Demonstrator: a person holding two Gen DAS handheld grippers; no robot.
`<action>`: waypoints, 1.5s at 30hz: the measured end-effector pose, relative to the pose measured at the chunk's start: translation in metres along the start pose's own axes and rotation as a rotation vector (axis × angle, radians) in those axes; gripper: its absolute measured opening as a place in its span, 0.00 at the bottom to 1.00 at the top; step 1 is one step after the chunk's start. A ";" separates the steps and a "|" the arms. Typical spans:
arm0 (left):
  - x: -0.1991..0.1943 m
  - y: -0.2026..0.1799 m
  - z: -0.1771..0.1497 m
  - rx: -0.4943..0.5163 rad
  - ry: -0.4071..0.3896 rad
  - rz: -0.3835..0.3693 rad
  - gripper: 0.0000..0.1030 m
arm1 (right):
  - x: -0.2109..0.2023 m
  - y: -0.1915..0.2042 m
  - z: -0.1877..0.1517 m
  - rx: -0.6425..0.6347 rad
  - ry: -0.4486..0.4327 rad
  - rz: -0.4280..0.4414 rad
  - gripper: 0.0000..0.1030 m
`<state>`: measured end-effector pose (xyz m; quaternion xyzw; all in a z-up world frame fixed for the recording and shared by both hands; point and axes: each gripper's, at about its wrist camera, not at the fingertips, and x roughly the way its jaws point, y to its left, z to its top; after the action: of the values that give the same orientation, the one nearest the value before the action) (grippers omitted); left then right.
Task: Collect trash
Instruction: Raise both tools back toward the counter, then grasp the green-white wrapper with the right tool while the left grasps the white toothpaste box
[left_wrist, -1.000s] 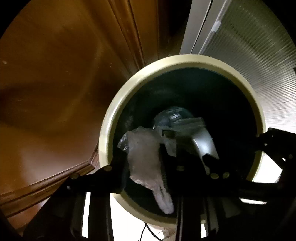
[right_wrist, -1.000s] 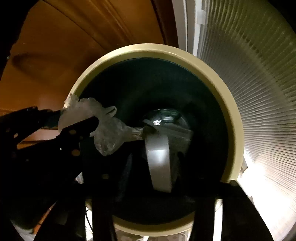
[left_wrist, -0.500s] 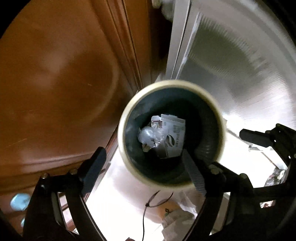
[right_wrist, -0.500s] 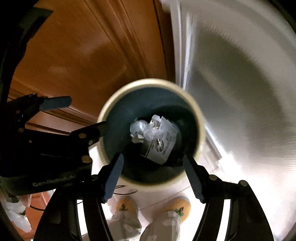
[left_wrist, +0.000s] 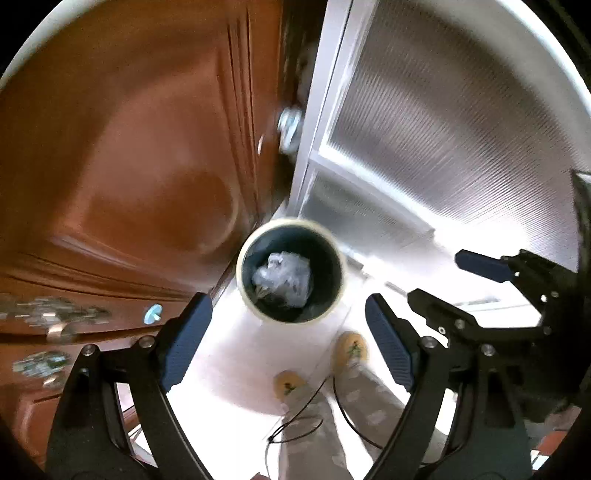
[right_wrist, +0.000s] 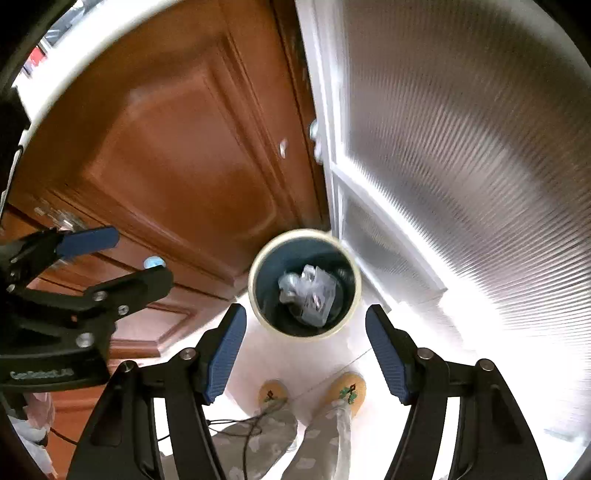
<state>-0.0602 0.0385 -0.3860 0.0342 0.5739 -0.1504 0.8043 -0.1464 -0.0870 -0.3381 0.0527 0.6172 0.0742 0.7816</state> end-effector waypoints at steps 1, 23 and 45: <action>-0.020 -0.001 0.003 0.001 -0.017 -0.005 0.81 | -0.015 0.002 0.003 0.003 -0.010 -0.004 0.66; -0.339 0.006 0.141 0.171 -0.505 0.029 0.81 | -0.353 0.047 0.174 -0.062 -0.400 -0.012 0.65; -0.190 0.064 0.421 0.087 -0.287 0.078 0.71 | -0.132 -0.051 0.473 -0.002 -0.103 0.246 0.44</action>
<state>0.2862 0.0415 -0.0735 0.0694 0.4444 -0.1469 0.8810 0.2864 -0.1571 -0.1110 0.1309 0.5651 0.1673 0.7972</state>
